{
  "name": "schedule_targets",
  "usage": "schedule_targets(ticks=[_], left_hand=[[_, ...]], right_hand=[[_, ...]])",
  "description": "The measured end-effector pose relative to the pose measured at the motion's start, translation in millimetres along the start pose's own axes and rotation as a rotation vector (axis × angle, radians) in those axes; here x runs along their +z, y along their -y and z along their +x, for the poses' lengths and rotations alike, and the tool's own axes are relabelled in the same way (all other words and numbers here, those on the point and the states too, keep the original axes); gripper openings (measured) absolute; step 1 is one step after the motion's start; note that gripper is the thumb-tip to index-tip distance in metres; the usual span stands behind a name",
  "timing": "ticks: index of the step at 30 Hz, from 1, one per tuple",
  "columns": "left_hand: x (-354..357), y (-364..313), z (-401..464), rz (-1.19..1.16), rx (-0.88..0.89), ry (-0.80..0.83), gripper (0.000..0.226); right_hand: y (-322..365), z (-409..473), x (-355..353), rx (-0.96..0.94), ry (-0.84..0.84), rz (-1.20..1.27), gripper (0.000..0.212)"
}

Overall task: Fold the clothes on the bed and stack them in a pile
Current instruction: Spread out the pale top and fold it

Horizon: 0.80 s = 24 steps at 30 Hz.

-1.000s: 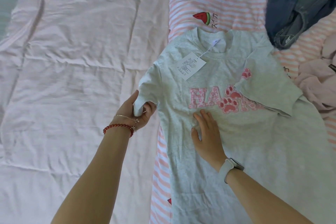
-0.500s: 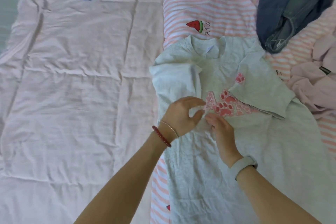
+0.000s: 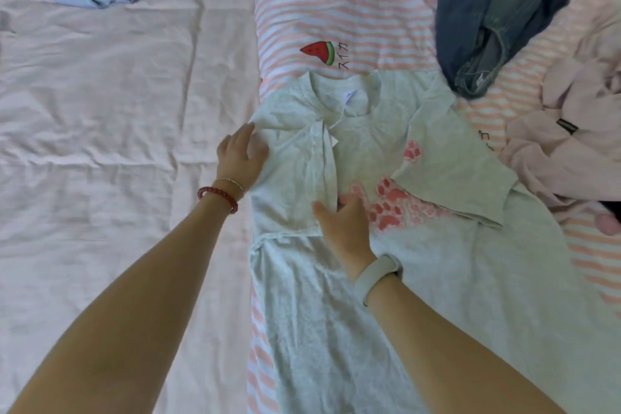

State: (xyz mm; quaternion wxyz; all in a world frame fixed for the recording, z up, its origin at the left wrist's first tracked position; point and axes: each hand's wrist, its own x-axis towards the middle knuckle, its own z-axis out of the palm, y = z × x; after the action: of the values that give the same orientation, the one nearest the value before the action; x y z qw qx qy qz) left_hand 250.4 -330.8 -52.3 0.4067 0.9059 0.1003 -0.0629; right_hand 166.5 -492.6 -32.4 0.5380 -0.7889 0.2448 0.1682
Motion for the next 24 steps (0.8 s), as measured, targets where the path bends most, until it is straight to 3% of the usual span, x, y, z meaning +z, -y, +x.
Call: schedule_targets(ticks=[3, 4, 7, 10, 13, 15, 18, 22, 24], left_hand=[[4.8, -8.1, 20.1, 0.009, -0.038, 0.105, 0.041], [5.6, -11.9, 22.3, 0.077, 0.001, 0.103, 0.037], [6.8, -25.9, 20.0, 0.211, 0.167, -0.085, 0.022], [15.4, -35.3, 9.4, 0.350, 0.224, -0.213, 0.018], [31.2, -37.6, -4.7, 0.476, 0.302, -0.153, 0.038], [44.0, -38.4, -10.1, 0.581, 0.318, -0.007, 0.054], [65.6, -34.6, -12.7, 0.741, 0.258, 0.167, 0.055], [61.8, -34.7, 2.2, 0.619, 0.215, 0.100, 0.053], [51.0, -32.7, 20.4, 0.590, 0.177, 0.050, 0.062]], right_hand=[[-1.2, -4.7, -2.3, -0.111, -0.042, 0.019, 0.004], [-3.1, -7.8, -5.1, -0.176, -0.044, 0.015, 0.009], [-10.9, -15.7, -17.3, -0.253, -0.033, -0.016, 0.019], [-14.2, -12.3, -30.9, -0.196, 0.084, -0.115, 0.005], [-16.5, -6.3, -46.9, -0.178, 0.125, -0.243, 0.016], [-14.0, 0.7, -64.5, -0.324, 0.012, -0.338, 0.023], [-4.5, 30.9, -99.7, -0.513, -0.126, -0.516, 0.028], [11.8, 98.9, -153.1, -0.555, -0.165, -0.868, 0.035], [23.2, 134.3, -175.4, -0.550, -0.151, -1.007, 0.042]])
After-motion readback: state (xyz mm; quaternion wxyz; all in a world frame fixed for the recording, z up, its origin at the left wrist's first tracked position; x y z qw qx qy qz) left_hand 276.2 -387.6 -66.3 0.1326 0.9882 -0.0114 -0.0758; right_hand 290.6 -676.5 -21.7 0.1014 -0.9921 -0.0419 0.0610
